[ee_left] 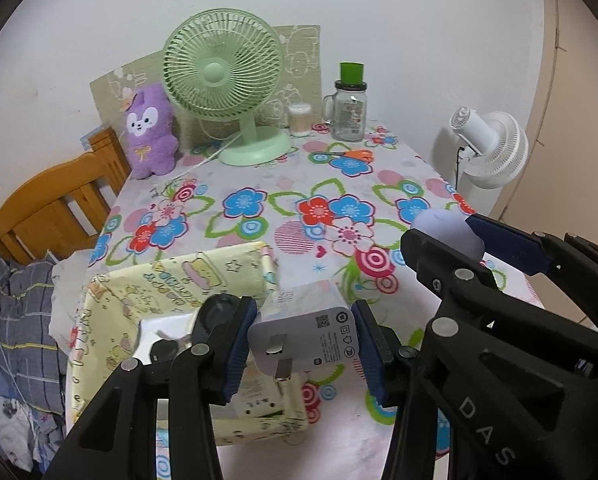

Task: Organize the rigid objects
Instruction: 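Lower the charger into the gift box with the left gripper while the right gripper lowers the pebble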

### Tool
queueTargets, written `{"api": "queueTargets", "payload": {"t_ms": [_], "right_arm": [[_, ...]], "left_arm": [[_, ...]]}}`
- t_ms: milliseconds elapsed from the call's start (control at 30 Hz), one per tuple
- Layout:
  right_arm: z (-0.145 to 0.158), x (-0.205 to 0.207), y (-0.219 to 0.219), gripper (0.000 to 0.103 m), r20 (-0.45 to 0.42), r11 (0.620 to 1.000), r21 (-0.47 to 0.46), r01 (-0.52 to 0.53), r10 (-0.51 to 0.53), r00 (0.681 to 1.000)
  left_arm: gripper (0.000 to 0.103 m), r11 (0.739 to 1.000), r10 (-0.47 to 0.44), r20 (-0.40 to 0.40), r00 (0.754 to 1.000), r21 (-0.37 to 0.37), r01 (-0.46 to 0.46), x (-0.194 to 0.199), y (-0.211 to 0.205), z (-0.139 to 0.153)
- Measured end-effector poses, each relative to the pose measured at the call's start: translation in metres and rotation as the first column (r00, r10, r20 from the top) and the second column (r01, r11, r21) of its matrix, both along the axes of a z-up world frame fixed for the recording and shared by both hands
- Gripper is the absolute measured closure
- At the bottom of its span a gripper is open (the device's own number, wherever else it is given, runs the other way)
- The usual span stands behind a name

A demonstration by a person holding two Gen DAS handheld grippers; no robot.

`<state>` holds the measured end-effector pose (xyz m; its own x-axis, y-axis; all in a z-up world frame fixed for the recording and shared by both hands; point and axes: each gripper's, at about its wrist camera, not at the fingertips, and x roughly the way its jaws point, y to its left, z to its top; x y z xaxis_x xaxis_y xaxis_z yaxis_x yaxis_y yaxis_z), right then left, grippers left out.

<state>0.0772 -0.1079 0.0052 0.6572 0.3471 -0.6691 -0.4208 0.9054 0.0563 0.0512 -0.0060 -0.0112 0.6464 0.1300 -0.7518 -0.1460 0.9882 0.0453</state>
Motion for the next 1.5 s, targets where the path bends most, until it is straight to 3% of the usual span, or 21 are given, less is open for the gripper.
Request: {"api": "queueTargets", "payload": {"t_ms": [767, 1500], "right_arm": [[0.001, 0.005, 0.080, 0.057, -0.025, 0.992, -0.011, -0.129, 0.129, 0.991], [-0.044, 0.014, 0.157, 0.057, -0.124, 0.970, -0.087, -0.226, 0.215, 0.969]], "left_arm": [[0.053, 0.993, 0.115, -0.017, 0.993, -0.021, -0.115, -0.007, 0.074, -0.003], [0.052, 0.982, 0.185, -0.113, 0.976, -0.025, -0.189, -0.007, 0.139, -0.049]]}}
